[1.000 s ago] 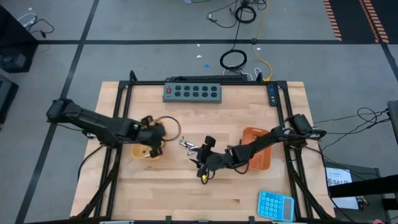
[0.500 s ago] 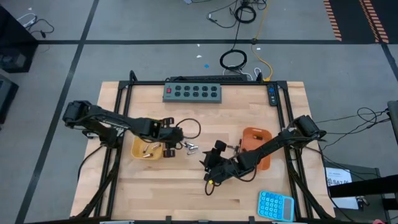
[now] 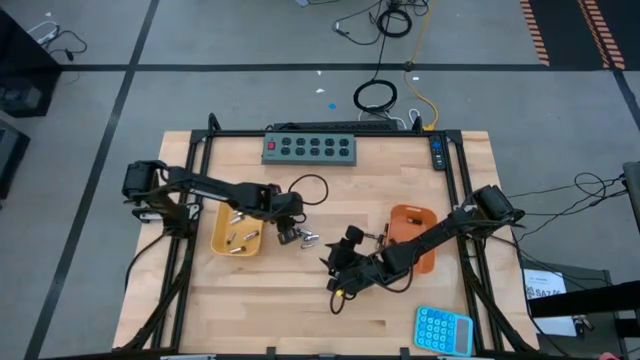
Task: Sort batteries
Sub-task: Put the silver battery into the yellow bin
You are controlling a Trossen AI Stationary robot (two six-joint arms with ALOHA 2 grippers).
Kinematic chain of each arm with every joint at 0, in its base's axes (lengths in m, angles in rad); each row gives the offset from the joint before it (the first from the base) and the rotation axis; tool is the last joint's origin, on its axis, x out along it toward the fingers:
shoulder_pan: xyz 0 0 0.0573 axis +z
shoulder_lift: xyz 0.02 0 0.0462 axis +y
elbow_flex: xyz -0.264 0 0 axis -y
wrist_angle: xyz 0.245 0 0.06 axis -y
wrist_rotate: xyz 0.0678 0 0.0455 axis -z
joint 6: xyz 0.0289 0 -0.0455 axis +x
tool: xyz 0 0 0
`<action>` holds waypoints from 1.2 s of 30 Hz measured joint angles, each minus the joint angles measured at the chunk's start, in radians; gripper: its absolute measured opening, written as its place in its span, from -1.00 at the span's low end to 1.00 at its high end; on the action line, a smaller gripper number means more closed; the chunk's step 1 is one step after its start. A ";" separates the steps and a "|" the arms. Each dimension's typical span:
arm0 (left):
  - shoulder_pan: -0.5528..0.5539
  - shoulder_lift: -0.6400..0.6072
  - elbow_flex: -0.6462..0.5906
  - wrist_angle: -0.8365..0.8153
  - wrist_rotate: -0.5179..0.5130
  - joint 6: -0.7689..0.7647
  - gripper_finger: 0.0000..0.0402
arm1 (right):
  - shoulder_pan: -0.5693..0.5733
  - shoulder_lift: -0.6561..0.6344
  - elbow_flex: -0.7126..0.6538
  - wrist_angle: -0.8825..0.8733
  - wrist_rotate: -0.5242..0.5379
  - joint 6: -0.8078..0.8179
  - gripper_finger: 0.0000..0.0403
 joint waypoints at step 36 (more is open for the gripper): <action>0.074 0.021 -0.003 0.032 0.083 -0.039 -0.33 | -0.086 0.000 0.000 0.010 -0.062 -0.180 -0.08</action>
